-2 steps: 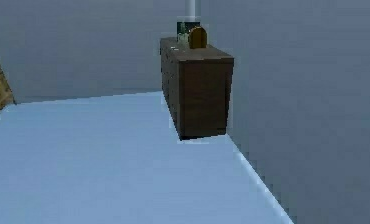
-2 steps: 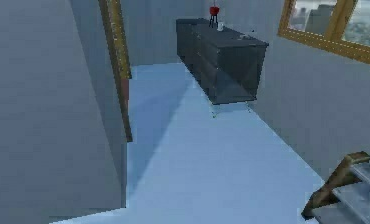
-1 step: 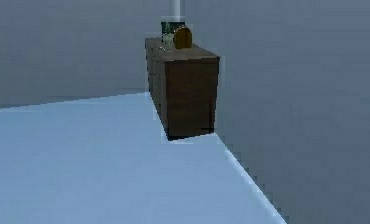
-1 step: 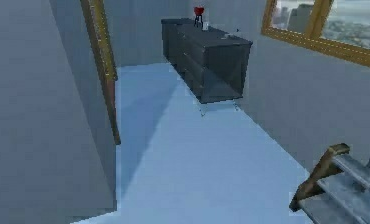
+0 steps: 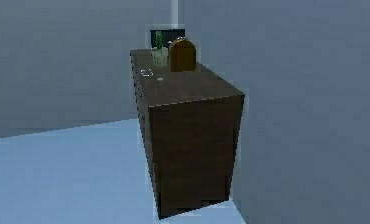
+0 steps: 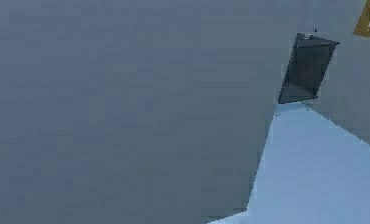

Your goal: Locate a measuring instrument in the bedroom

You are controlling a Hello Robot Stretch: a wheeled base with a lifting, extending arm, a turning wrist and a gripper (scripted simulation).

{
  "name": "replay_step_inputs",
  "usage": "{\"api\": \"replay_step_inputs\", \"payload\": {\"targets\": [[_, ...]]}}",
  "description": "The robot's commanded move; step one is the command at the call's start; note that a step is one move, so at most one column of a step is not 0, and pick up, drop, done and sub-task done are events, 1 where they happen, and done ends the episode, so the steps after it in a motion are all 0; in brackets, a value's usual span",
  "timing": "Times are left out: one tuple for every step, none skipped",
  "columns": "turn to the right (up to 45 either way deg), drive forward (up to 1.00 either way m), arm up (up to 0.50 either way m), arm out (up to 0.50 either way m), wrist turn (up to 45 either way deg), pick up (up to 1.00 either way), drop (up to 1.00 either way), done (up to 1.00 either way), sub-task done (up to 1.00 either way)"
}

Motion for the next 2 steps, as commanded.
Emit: {"api": "replay_step_inputs", "payload": {"targets": [[0.0,0.45,0.0,0.0,0.0,0.0,0.0,0.0,0.0],[0.0,0.0,0.0,0.0,0.0,0.0,0.0,1.0,0.0]]}}
